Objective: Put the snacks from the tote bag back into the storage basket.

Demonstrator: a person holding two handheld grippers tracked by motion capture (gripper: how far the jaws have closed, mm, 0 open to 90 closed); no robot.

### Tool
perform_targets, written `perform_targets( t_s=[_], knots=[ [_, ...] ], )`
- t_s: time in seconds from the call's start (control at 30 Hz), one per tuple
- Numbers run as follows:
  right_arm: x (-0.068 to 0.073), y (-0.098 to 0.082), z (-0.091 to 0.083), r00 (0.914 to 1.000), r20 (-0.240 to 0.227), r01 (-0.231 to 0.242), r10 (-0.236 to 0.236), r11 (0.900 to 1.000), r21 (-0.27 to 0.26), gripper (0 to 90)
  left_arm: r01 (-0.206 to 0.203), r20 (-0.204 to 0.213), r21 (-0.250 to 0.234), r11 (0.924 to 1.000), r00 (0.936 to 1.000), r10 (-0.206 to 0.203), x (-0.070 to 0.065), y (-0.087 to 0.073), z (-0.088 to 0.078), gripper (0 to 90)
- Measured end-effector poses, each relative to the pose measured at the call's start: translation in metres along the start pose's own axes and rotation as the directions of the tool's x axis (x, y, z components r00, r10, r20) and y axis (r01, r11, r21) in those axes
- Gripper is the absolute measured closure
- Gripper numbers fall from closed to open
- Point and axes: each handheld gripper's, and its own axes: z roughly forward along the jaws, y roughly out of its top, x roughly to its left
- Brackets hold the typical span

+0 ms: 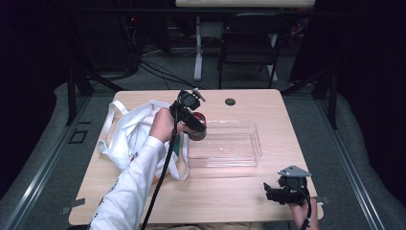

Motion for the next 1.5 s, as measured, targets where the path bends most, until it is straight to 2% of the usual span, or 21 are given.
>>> perform_targets(
  t_s=[0.2,0.33,0.37,0.47,0.67,0.9,1.2,1.5],
  knots=[
    [0.0,0.0,0.0,1.0,0.0,0.001,-0.001,1.0,0.0,12.9,-0.004,0.016,0.009,1.0,0.9999,0.004,-0.004,-0.002,0.009,25.9],
    [0.0,0.0,-0.001,1.0,0.001,0.003,-0.003,1.0,0.001,12.9,0.009,0.025,0.009,0.9999,0.9997,-0.009,-0.006,-0.005,0.016,25.9],
    [0.0,0.0,0.0,1.0,0.0,0.002,-0.002,1.0,0.003,12.9,-0.001,0.024,0.019,0.9998,0.9997,0.0,-0.005,-0.005,0.017,25.9],
    [0.001,0.0,-0.001,1.0,-0.001,0.003,-0.003,1.0,-0.003,12.9,0.017,0.025,0.013,0.9998,0.9995,-0.017,-0.006,-0.007,0.022,25.9],
    [0.001,0.0,-0.001,1.0,-0.002,0.003,-0.003,1.0,0.003,12.9,0.022,0.034,0.024,0.9995,0.9992,-0.023,-0.006,-0.012,0.034,25.9],
    [0.0,0.0,-0.001,1.0,-0.006,0.002,-0.002,1.0,0.001,12.9,0.03,0.025,0.041,0.9987,0.9992,-0.031,-0.007,-0.018,0.048,25.9],
    [0.001,0.0,0.0,1.0,-0.002,0.001,-0.001,1.0,0.001,12.8,0.032,0.033,0.103,0.9942,0.9988,-0.035,-0.008,-0.028,0.073,25.9],
    [0.001,0.0,-0.001,1.0,-0.002,0.007,-0.007,1.0,0.005,12.8,0.012,0.029,0.154,0.988,0.9994,-0.016,-0.013,-0.035,0.093,25.8]
  ],
)
